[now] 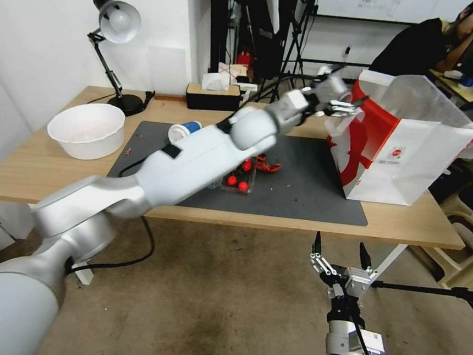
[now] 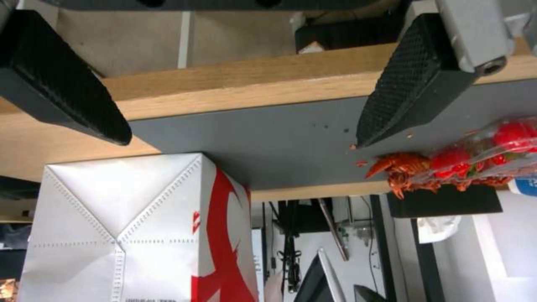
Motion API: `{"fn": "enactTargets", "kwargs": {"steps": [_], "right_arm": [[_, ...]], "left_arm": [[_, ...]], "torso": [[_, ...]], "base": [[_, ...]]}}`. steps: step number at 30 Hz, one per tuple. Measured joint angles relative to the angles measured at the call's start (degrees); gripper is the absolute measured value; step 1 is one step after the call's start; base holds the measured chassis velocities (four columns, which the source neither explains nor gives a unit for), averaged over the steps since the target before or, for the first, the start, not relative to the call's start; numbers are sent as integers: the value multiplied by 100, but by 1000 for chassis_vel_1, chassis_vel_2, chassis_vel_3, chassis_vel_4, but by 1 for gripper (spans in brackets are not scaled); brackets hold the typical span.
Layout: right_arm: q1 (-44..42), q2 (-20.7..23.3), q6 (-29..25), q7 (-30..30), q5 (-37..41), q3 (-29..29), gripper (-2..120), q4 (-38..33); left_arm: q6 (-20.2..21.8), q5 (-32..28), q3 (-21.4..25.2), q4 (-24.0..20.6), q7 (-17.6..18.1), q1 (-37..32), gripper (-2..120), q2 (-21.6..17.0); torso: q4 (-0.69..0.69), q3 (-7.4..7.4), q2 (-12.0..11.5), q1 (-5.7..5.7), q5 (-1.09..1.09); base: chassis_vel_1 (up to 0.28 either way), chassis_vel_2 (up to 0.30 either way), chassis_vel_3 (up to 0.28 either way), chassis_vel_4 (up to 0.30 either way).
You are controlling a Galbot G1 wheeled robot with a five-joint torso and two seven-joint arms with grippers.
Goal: Pick up the trash from the table and place it into the takeout bag.
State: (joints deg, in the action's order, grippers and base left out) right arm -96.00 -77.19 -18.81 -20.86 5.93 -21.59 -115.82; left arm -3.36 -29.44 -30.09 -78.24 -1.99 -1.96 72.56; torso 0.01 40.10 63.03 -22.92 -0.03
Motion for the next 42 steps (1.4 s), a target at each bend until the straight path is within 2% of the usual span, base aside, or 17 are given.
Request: {"fn": "enactTargets", "kwargs": {"steps": [1, 3, 4, 7, 11, 22, 24, 27, 28, 30, 32, 35, 36, 39, 40, 42], "right_arm": [[0, 0, 0, 0, 0, 0, 100, 0], [1, 12, 5, 0, -2, 3, 100, -5], [1, 12, 5, 0, -2, 3, 100, -5], [14, 29, 11, 2, -2, 12, 100, -7], [33, 30, 14, 4, -2, 24, 100, 12], [119, 58, 27, 7, -2, 75, 100, 130], [126, 58, 28, 7, -2, 83, 100, 134], [130, 69, 33, 7, -2, 92, 100, 149], [130, 69, 33, 7, -2, 92, 100, 149], [136, 78, 34, 7, -2, 95, 100, 165], [137, 79, 34, 6, -2, 94, 100, 168], [151, 86, 36, 5, -2, 107, 100, 202], [151, 86, 36, 5, -2, 107, 100, 202], [170, 120, 37, -1, -2, 136, 100, 236], [170, 120, 37, -1, -2, 136, 100, 236], [179, 155, 39, -6, -2, 143, 100, 244]], "left_arm": [[0, 0, 0, 0, 0, 0, 99, 0], [140, -232, 147, -368, 139, -285, 100, -356], [140, -232, 147, -368, 139, -285, 100, -356], [261, -369, 430, -731, 243, -710, 100, -766], [307, -434, 665, -935, 298, -1053, 100, -1026], [304, -430, 1892, -1635, 302, -2558, 100, -2113], [302, -429, 1987, -1690, 300, -2684, 100, -2183], [296, -414, 2426, -1925, 297, -3255, 100, -2417], [296, -414, 2426, -1925, 297, -3255, 100, -2417], [294, -399, 2712, -2046, 297, -3584, 100, -2493], [294, -396, 2749, -2062, 297, -3626, 100, -2503], [280, -326, 3314, -2337, 309, -4220, 100, -2654], [280, -326, 3314, -2337, 309, -4220, 100, -2654], [238, -247, 4033, -2759, 519, -5163, 100, -2770], [238, -247, 4033, -2759, 519, -5163, 100, -2770], [190, -198, 4315, -2888, 552, -5644, 100, -2766]], "torso": [[0, 0, 0, 0, 0], [0, 0, 0, 0, 1], [0, 0, 0, 0, 1], [0, 0, 0, 0, 2], [-1, 0, 0, 0, 1], [0, 0, 0, 0, 2], [0, 0, 0, 0, 1], [0, 0, 0, 0, 2], [0, 0, 0, 0, 2], [0, 0, 0, 0, 1], [-1, 0, 0, 0, 1], [0, 0, 0, 1, 2], [0, 0, 0, 1, 2], [-1, 0, 1, 0, 3], [-1, 0, 1, 0, 3], [-1, 0, 1, 1, 2]], "base": [[0, 0, 0, 0], [0, 0, 0, 0], [0, 0, 0, 0], [0, 0, 0, 0], [0, 0, 0, 0], [0, 0, 0, 0], [0, 0, 0, 0], [0, 0, 0, 0], [0, 0, 0, 0], [0, 0, 0, 0], [0, 0, 0, 0], [0, 0, 0, 0], [0, 0, 0, 0], [0, 0, 0, 0], [0, 0, 0, 0], [0, 0, 0, 0]]}}
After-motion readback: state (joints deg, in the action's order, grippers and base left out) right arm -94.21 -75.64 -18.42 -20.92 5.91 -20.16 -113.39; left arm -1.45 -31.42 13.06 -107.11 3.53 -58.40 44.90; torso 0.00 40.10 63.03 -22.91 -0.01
